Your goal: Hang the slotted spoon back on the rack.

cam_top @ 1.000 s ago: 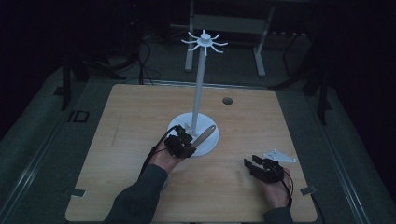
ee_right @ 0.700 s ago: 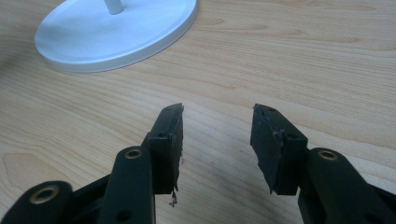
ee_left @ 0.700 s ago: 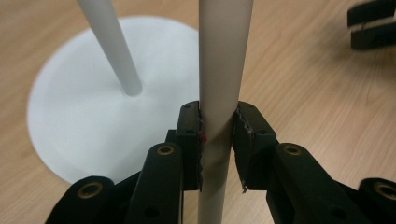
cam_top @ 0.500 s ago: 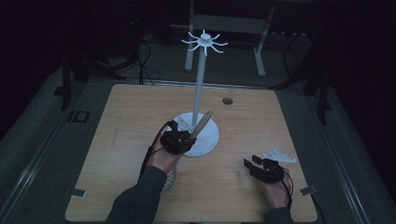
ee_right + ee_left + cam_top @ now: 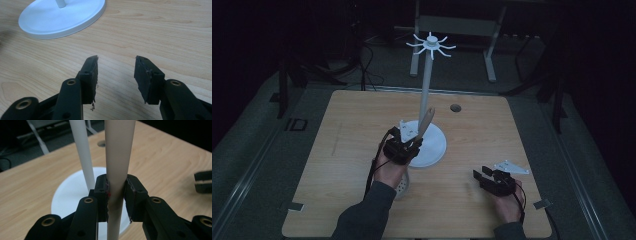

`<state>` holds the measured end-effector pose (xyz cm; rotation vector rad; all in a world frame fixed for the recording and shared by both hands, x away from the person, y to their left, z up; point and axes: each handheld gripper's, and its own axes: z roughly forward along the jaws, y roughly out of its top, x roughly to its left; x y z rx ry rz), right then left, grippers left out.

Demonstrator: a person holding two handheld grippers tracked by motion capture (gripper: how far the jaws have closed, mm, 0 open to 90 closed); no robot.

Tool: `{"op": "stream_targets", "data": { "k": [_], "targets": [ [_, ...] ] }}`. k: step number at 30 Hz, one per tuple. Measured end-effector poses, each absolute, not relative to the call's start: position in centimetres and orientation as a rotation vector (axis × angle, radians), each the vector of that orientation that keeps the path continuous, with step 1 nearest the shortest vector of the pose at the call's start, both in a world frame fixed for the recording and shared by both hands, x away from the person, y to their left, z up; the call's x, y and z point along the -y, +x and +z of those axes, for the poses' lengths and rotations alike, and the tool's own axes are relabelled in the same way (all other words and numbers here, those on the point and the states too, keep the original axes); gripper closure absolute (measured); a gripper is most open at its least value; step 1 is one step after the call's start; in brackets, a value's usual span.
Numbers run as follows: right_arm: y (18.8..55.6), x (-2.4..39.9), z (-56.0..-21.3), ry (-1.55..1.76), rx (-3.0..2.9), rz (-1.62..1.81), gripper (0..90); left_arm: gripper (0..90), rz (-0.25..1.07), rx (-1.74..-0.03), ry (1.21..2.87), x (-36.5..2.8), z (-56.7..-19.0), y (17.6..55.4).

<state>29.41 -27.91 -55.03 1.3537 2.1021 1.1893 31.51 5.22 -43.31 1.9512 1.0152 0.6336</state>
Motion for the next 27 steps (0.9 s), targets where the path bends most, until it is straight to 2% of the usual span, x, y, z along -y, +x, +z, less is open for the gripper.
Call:
{"op": "stream_targets", "data": {
  "k": [15, 27],
  "targets": [
    [29.4, 28.0, -55.0, 1.357, -2.101, 1.191, 53.3, 73.6, 0.756, -1.065, 1.754, -4.4, -42.1, 30.4],
    [29.4, 27.9, -55.0, 1.353, -2.102, 1.189, 53.3, 73.8, 0.801, -1.069, 1.722, -3.5, -41.3, 30.5]
  ]
}}
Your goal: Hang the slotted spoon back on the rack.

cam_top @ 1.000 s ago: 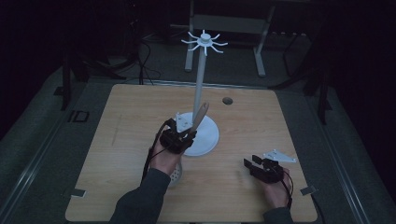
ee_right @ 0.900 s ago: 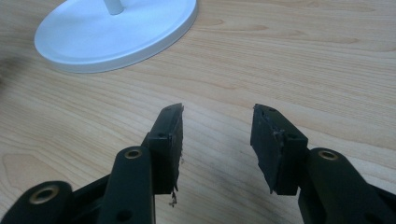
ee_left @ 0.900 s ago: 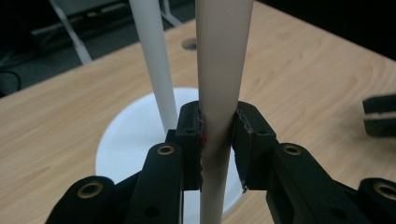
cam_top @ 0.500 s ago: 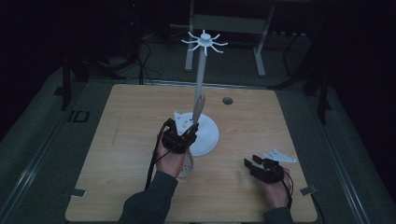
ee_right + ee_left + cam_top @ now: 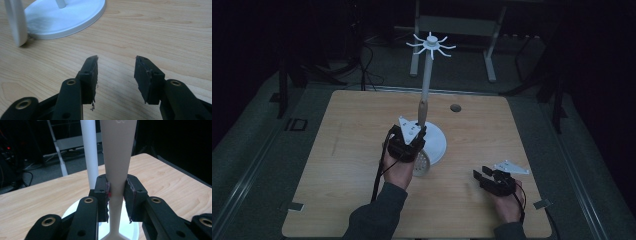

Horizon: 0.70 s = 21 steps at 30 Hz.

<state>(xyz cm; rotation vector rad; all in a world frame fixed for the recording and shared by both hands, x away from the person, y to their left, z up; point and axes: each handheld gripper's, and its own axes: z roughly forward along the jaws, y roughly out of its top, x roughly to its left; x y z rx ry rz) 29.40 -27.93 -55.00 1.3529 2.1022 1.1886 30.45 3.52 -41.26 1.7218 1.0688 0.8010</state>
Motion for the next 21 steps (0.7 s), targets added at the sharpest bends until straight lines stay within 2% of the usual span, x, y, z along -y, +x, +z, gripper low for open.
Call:
{"op": "stream_targets", "data": {
  "k": [21],
  "targets": [
    [29.4, 27.9, -55.0, 1.353, -2.104, 1.185, 53.3, 73.8, 0.869, -1.064, 1.665, -2.4, -39.0, 30.8]
  ]
}}
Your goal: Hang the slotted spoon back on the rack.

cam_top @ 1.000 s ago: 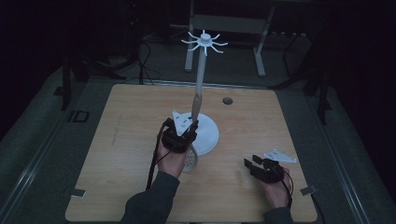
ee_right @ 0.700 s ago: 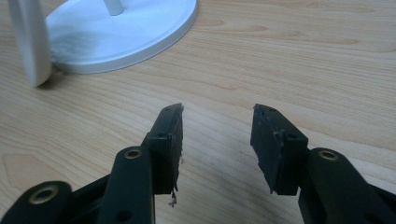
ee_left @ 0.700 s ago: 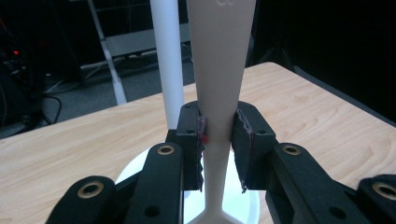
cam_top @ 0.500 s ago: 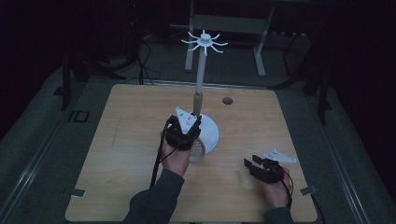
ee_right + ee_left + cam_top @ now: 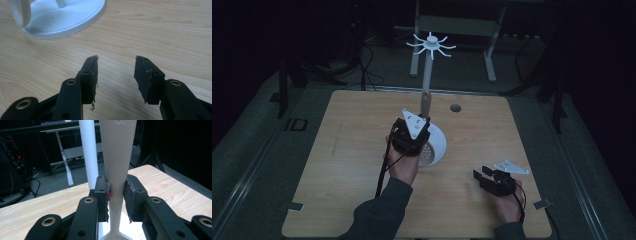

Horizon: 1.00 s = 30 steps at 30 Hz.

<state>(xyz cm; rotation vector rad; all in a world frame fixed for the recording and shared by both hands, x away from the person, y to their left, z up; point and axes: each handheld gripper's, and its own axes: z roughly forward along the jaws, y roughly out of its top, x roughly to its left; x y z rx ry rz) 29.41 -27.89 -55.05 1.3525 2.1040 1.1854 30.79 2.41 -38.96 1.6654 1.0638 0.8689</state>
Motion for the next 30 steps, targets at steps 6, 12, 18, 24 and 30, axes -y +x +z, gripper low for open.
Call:
{"op": "stream_targets", "data": {
  "k": [6, 12, 18, 24, 30],
  "targets": [
    [29.4, 27.9, -55.1, 1.356, -2.101, 1.191, 53.1, 73.8, 0.890, -1.068, 1.634, -2.1, -38.2, 30.8],
    [29.4, 27.9, -55.1, 1.355, -2.105, 1.188, 53.1, 73.7, 0.921, -1.076, 1.613, -1.7, -37.5, 31.1],
    [29.4, 27.8, -55.1, 1.356, -2.108, 1.187, 53.1, 73.7, 0.960, -1.076, 1.587, -1.3, -36.7, 31.2],
    [29.4, 27.8, -55.1, 1.353, -2.107, 1.187, 53.1, 73.6, 0.975, -1.082, 1.578, -1.1, -36.1, 31.2],
    [29.4, 27.7, -55.2, 1.352, -2.110, 1.185, 53.0, 73.6, 0.977, -1.086, 1.574, -0.9, -35.6, 31.5]
  ]
}}
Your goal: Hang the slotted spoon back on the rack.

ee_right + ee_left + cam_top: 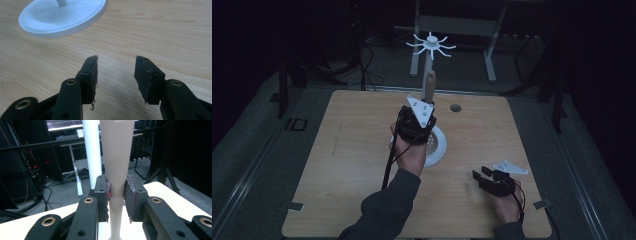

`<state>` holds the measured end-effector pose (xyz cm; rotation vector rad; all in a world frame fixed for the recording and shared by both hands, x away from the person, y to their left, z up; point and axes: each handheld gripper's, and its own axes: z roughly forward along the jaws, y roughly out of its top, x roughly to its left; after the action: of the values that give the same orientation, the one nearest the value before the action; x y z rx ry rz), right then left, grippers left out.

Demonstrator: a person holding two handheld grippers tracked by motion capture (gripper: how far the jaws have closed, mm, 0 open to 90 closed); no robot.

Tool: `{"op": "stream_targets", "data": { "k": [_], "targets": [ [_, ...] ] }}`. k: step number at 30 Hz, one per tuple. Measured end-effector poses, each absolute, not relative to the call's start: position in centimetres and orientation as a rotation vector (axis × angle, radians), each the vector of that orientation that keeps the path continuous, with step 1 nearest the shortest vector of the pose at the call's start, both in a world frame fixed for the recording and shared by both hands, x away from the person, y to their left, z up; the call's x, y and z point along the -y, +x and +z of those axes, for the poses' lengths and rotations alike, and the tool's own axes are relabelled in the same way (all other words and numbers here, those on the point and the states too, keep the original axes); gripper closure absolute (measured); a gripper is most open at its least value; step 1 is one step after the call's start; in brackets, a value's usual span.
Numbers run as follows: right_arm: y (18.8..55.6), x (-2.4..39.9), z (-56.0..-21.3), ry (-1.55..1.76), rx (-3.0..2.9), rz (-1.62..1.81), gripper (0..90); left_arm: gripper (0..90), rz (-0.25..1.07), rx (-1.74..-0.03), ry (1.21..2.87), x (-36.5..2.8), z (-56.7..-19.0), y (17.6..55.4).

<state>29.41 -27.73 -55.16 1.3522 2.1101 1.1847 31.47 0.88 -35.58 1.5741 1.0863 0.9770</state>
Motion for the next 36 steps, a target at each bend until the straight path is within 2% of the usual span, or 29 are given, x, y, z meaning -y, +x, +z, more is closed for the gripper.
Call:
{"op": "stream_targets", "data": {
  "k": [20, 36],
  "targets": [
    [29.4, 27.7, -55.2, 1.348, -2.111, 1.186, 52.9, 73.6, 1.069, -1.130, 1.545, -0.3, -33.8, 31.9],
    [29.4, 27.8, -55.2, 1.354, -2.107, 1.191, 52.7, 73.6, 1.082, -1.158, 1.553, 0.0, -33.2, 32.9]
  ]
}}
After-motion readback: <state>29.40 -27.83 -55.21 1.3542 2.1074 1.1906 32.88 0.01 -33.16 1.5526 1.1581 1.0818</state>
